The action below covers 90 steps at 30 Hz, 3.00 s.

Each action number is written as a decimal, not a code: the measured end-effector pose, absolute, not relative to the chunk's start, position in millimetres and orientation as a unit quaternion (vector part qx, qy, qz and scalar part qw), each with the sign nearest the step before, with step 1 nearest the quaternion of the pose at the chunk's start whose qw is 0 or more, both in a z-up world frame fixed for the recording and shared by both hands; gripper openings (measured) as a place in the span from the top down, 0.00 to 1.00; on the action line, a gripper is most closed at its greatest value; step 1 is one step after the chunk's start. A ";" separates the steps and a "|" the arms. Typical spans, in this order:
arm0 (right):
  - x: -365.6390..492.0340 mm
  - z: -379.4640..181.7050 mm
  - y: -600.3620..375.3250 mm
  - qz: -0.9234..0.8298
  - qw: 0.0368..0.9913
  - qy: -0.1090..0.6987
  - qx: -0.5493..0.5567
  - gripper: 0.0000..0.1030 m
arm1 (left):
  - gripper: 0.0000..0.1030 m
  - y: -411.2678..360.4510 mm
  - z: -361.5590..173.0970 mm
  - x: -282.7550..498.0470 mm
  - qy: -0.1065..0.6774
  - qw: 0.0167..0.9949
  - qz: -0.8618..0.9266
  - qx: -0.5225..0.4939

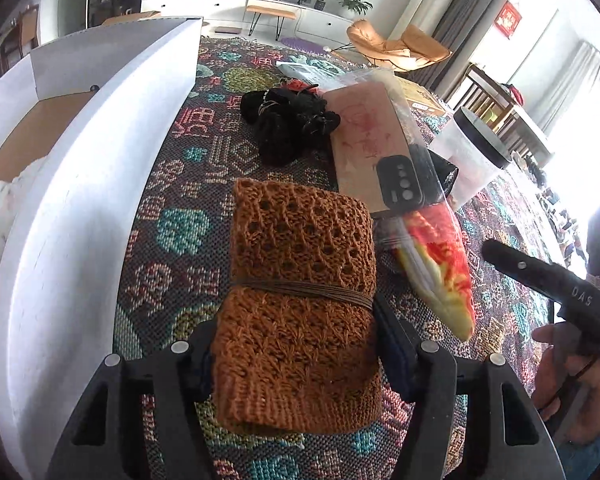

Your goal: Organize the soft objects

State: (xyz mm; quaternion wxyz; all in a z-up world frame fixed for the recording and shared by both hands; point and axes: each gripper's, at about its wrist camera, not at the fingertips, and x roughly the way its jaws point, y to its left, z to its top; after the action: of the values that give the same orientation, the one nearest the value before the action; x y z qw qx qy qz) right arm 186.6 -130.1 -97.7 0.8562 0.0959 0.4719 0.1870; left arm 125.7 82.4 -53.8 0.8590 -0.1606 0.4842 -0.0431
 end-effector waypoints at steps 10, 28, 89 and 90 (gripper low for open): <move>153.7 -110.1 -114.7 0.214 0.817 0.532 0.067 0.78 | 0.38 82.2 -37.1 81.8 0.474 0.866 -0.067 -0.147; 148.1 -61.9 -250.2 0.065 0.900 0.400 0.158 0.80 | 0.38 66.9 4.6 71.4 0.444 0.874 -0.115 -0.160; 172.5 -151.5 -212.7 -0.103 0.899 0.423 0.051 0.20 | 0.00 41.6 -107.1 146.7 0.455 0.890 -0.014 -0.006; 172.5 -151.5 -212.6 -0.103 0.899 0.423 0.051 0.20 | 0.00 41.8 -107.0 146.7 0.455 0.890 -0.014 -0.006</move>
State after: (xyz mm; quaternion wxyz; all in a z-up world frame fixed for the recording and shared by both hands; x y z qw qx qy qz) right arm 172.5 -212.6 -151.5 0.8987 0.0510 0.4233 -0.1030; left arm 146.7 41.8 -107.0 0.8902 -0.0061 0.4553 -0.0135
